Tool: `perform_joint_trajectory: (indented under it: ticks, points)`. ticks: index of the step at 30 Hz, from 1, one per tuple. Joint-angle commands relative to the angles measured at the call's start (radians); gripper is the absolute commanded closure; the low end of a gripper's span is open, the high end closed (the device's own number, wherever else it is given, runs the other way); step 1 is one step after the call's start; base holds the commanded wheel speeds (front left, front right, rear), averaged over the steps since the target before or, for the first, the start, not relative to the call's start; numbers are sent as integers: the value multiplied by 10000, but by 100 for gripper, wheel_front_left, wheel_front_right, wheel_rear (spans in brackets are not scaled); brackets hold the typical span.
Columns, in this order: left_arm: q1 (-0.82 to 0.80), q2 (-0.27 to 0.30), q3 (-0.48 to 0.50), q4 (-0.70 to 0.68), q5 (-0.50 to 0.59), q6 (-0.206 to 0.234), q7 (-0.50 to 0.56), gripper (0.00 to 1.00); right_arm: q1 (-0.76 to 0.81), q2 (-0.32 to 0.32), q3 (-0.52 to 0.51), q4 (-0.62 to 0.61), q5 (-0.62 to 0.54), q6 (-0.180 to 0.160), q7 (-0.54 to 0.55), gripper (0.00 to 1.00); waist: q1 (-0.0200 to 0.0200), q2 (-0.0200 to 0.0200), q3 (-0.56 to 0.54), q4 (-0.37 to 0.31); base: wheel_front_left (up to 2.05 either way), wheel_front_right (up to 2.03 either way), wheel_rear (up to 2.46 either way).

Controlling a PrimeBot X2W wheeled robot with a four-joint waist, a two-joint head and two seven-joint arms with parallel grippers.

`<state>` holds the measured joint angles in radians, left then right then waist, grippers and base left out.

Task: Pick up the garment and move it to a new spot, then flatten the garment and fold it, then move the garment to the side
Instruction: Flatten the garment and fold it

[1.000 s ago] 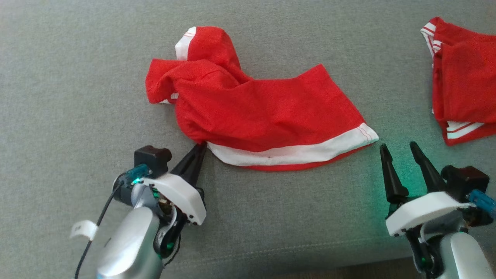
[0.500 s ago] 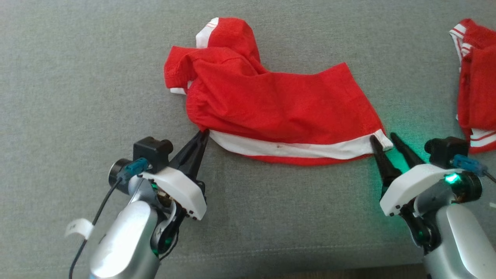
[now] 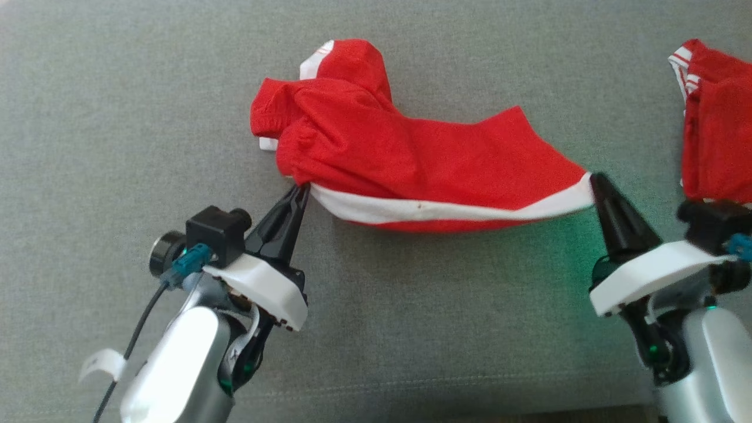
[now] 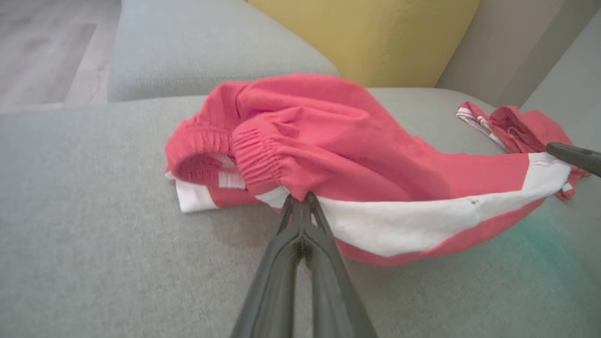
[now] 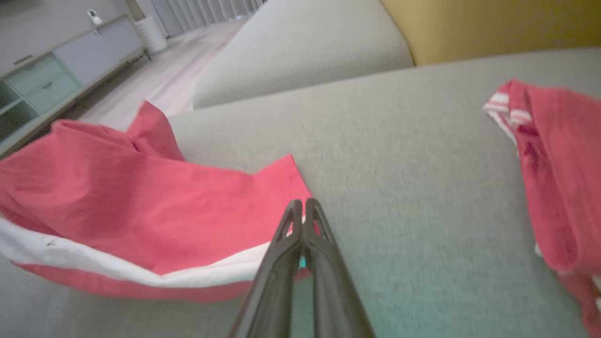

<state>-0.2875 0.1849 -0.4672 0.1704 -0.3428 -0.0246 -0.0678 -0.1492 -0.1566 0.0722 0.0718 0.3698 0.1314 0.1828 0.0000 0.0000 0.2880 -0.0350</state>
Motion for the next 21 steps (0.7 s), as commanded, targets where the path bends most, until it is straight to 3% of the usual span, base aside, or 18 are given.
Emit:
perform_joint_trajectory:
  ticks: [1, 10, 21]
  points:
    - [-102, 269, 425, -603, 146, 111, -52, 100, 52, -117, 90, -664, 32, -7, -193, 100, 0, 0, -128, 26, 0, 0, 0]
    - [-917, 1157, 748, -2626, 659, 206, 449, 100, -532, -427, -268, -2861, -205, -7, -605, 100, 0, 0, -991, 105, 0, 0, 0]
    - [-2953, 1935, 1357, -4619, 598, 9, 2202, 100, -1976, -544, -1064, -4994, -70, -7, 450, 100, 0, 0, -1525, 87, 0, 0, 0]
